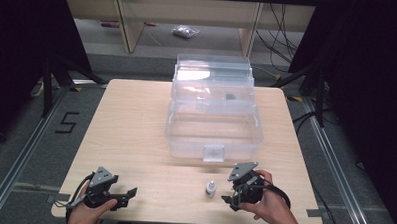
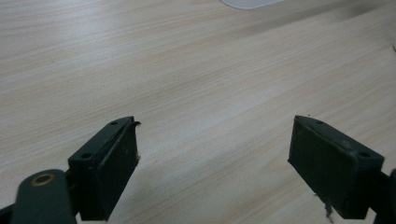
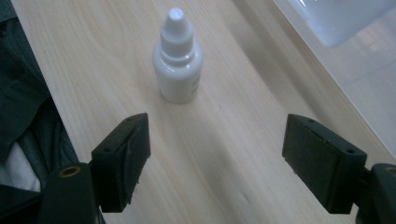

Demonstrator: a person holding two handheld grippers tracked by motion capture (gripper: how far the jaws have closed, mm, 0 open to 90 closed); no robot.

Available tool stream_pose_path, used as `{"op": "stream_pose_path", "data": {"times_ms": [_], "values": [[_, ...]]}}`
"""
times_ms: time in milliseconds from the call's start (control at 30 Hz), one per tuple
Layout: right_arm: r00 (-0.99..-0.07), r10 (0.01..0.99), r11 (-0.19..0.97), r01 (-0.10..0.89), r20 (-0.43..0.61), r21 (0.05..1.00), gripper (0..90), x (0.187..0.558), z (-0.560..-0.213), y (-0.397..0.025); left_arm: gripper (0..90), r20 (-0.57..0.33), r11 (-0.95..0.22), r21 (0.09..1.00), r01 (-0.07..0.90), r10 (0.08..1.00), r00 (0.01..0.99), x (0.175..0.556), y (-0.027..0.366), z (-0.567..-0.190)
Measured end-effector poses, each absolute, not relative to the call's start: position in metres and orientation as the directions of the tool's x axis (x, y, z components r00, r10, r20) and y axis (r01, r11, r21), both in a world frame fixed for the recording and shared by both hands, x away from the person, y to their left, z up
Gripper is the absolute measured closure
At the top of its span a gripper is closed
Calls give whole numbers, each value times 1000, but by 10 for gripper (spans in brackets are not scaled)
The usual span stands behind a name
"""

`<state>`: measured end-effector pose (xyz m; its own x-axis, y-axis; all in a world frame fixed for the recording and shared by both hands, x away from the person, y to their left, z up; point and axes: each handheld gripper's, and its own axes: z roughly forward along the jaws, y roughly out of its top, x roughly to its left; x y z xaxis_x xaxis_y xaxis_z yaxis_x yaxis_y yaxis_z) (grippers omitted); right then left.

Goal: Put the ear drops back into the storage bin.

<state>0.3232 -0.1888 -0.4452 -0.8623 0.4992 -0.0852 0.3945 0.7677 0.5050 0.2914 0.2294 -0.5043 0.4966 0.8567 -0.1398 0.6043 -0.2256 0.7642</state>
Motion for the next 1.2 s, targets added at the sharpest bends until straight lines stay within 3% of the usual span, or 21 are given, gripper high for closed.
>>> {"op": "stream_pose_path", "data": {"times_ms": [533,1200], "values": [[-903,426,816,353,-62,457,289,334,-449,-159,151,-140,-227,767,600,853,502,293,228,-504],[-941,336,891,300,-51,341,411,347,-449,-131,152,-145,-225,764,605,853,501,293,228,-504]]}}
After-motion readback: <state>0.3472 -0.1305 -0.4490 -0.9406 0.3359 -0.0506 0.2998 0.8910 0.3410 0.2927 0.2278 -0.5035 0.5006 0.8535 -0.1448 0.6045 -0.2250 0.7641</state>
